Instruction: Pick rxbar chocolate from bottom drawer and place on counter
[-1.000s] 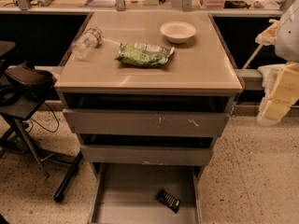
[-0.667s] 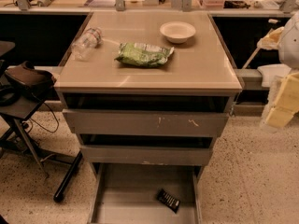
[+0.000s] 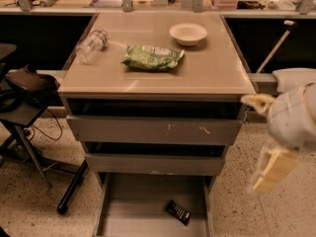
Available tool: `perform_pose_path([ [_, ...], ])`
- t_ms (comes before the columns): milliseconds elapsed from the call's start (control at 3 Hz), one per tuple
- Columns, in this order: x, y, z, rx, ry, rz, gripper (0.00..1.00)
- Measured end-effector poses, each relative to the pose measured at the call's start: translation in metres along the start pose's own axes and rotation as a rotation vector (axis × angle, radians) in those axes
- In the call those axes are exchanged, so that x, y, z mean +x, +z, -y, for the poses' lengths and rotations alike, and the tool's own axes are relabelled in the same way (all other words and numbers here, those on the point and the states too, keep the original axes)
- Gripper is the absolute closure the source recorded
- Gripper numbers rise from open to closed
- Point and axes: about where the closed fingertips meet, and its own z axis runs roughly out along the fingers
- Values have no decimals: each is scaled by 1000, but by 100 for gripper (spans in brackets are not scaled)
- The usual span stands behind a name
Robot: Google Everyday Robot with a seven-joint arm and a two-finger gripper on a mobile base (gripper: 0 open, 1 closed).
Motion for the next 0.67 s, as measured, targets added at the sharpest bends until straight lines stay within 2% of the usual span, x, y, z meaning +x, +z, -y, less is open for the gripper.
perform_pose_path([
  [333, 13, 110, -40, -110, 45, 130, 0],
  [667, 30, 234, -97, -274, 109, 152, 0],
])
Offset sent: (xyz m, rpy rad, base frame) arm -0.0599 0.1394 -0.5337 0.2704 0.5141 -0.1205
